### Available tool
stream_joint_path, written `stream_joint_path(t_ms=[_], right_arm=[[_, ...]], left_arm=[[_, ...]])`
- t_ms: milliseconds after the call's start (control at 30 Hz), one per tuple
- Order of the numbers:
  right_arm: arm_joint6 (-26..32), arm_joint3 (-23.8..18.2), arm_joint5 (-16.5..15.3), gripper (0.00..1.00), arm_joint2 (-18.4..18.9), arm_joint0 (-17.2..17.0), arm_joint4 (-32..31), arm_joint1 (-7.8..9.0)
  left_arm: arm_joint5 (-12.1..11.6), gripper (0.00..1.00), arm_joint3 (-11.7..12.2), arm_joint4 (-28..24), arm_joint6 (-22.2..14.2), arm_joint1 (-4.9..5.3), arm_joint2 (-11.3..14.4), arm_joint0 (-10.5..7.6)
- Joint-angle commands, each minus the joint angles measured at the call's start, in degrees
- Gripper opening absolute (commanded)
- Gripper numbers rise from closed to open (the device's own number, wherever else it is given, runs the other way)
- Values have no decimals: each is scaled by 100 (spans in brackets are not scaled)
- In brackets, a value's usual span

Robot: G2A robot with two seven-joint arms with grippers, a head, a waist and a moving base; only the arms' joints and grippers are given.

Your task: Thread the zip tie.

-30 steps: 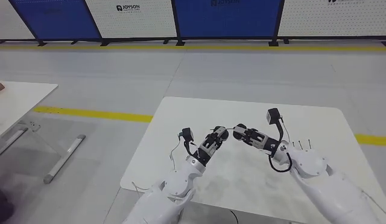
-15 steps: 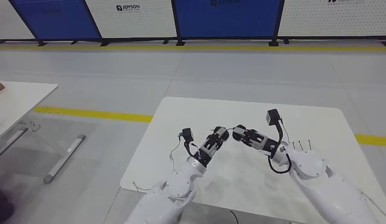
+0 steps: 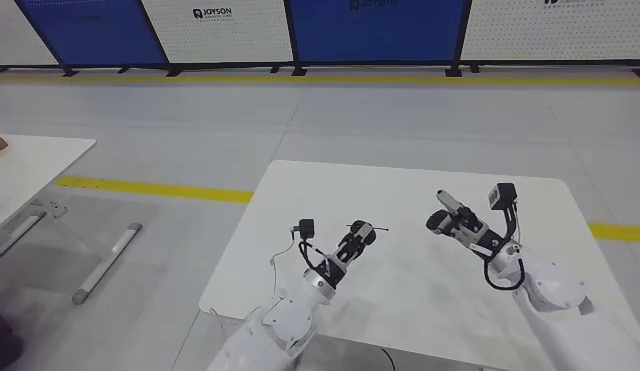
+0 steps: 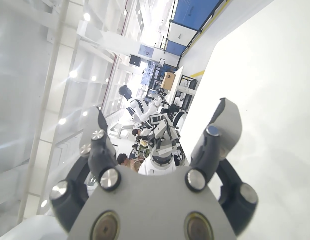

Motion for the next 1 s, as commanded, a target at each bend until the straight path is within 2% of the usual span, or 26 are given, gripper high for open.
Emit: stream_joint_path(t_ms=[0, 200, 300, 400, 433, 500, 533, 600, 633, 667, 967], right_arm=[[-19, -10, -5, 100, 19, -9, -3, 1], [-18, -30, -6, 100, 16, -14, -17, 0], [143, -206, 172, 100, 119, 3, -425, 36], [834, -245, 755, 100, 456, 116, -611, 149], [1151, -269, 1083, 100, 641, 210, -919, 223], [1354, -375, 1503, 100, 886, 247, -1356, 316], [1566, -488, 1816, 100, 1004, 273, -1671, 375], [1891, -641, 2235, 100, 1106, 301, -2148, 451], [2023, -709, 2484, 100, 1118, 355, -2680, 501], [1897, -737, 2596, 100, 1145, 385, -2953, 518], [1897, -737, 2596, 100, 1145, 385, -2953, 518]], left_arm=[[0, 0, -1, -32, 17, -2, 3, 6], [0, 0, -1, -32, 17, -2, 3, 6], [122, 0, 43, -53, -56, -7, 12, -16], [183, 0, 75, -57, -167, 5, -32, -3], [206, 0, 72, -116, -255, 14, -73, 7], [205, 0, 59, -123, -325, 30, -138, 24], [200, 0, 53, -145, -371, 37, -164, 48], [228, 0, 41, -166, -514, 50, -193, 65], [236, 0, 34, -184, -530, 53, -205, 74], [236, 0, 34, -184, -530, 53, -205, 74], [236, 0, 34, -184, -530, 53, -205, 74]])
